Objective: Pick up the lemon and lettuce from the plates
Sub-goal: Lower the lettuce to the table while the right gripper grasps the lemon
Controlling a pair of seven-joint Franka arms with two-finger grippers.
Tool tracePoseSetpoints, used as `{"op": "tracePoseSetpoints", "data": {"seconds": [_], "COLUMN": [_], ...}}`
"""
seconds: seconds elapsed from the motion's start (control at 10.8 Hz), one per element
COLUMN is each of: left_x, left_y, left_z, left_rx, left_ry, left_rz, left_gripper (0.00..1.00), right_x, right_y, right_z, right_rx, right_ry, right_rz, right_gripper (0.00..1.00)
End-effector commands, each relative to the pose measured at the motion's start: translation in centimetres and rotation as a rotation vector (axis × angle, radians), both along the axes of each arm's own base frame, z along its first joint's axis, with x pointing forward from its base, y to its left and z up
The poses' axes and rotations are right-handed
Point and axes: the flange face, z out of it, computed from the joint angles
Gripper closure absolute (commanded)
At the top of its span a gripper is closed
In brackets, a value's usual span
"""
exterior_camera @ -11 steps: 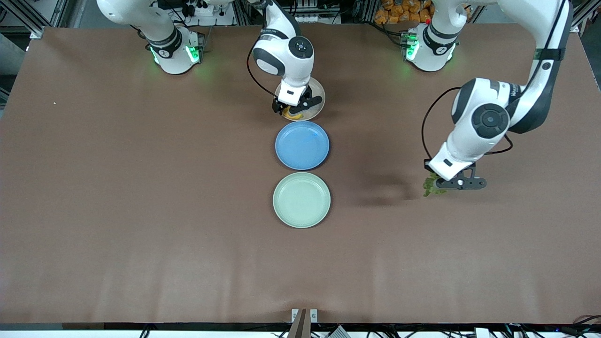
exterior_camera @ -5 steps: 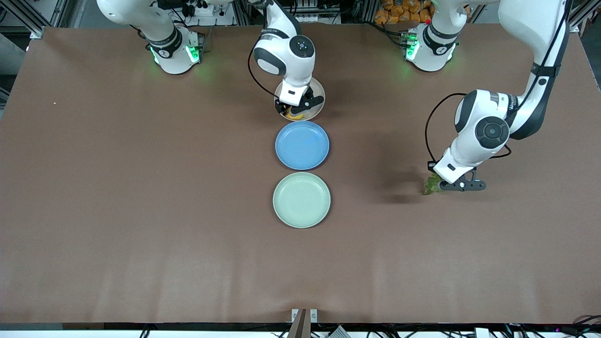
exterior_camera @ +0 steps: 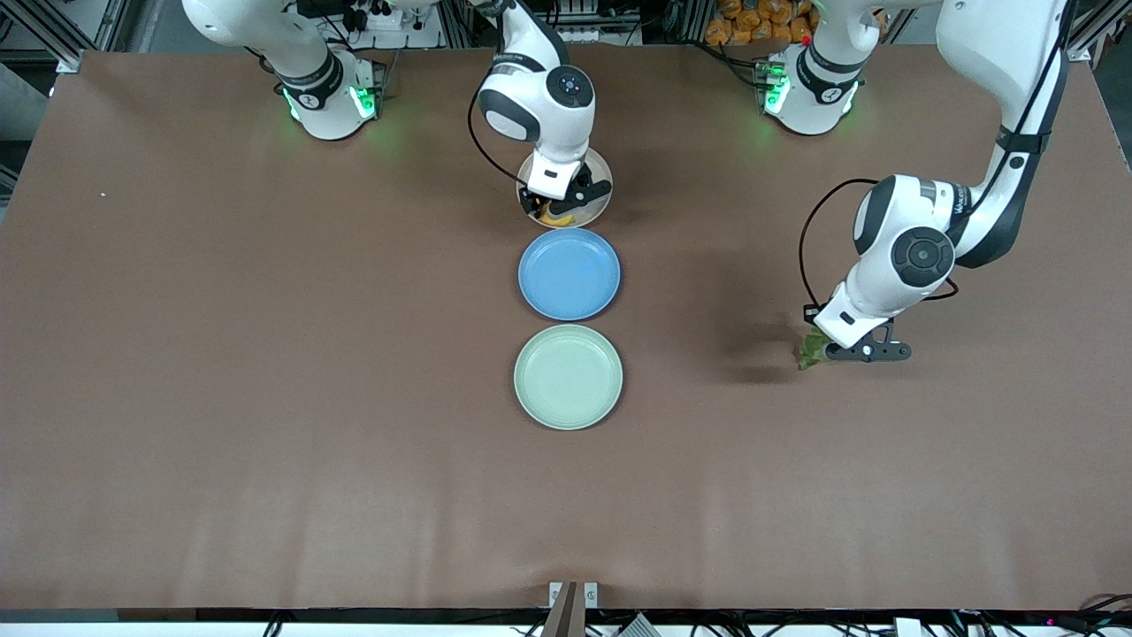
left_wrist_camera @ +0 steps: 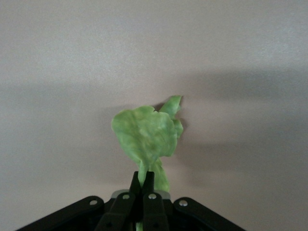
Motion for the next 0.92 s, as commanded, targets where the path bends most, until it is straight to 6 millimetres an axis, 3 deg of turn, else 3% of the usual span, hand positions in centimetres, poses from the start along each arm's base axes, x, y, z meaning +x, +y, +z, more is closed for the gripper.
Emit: {"op": "tracePoseSetpoints", "data": {"seconds": [0.0,0.09,0.18,0.37,0.55,0.74,0.83], "left_x": [0.6,1.0,1.2,2.7,4.6,6.5,7.1], "left_y": [0.7,0.6,0.8,2.1,1.9,1.7,1.4], "left_z": [-0.7,-0.5,-0.1,3.0,7.9,13.6,16.3], "left_rx": [-0.010,-0.009,-0.008,-0.004,0.013,0.027,0.027], "left_ry": [0.004,-0.002,-0.009,-0.039,-0.030,0.001,0.004], "left_rz": [-0.007,-0.020,-0.027,-0.005,0.008,0.028,0.020], "left_gripper": [0.64,0.01,0.00,0.00,0.00,0.00,0.00], "right_x": [1.6,3.5,4.7,7.8,11.9,16.1,18.8], "right_y": [0.3,-0.4,-1.0,-2.6,-5.1,-9.0,-12.0], "right_z": [4.5,5.3,5.7,7.2,8.5,9.5,10.3], "right_rx": [-0.033,-0.036,-0.032,-0.007,-0.007,0.003,0.000], "right_ry": [-0.014,-0.013,-0.013,-0.022,-0.020,0.032,0.035], "right_rz": [-0.028,-0.063,-0.083,-0.141,-0.228,-0.357,-0.409], "right_gripper": [1.00,1.00,1.00,1.00,1.00,1.00,1.00]}}
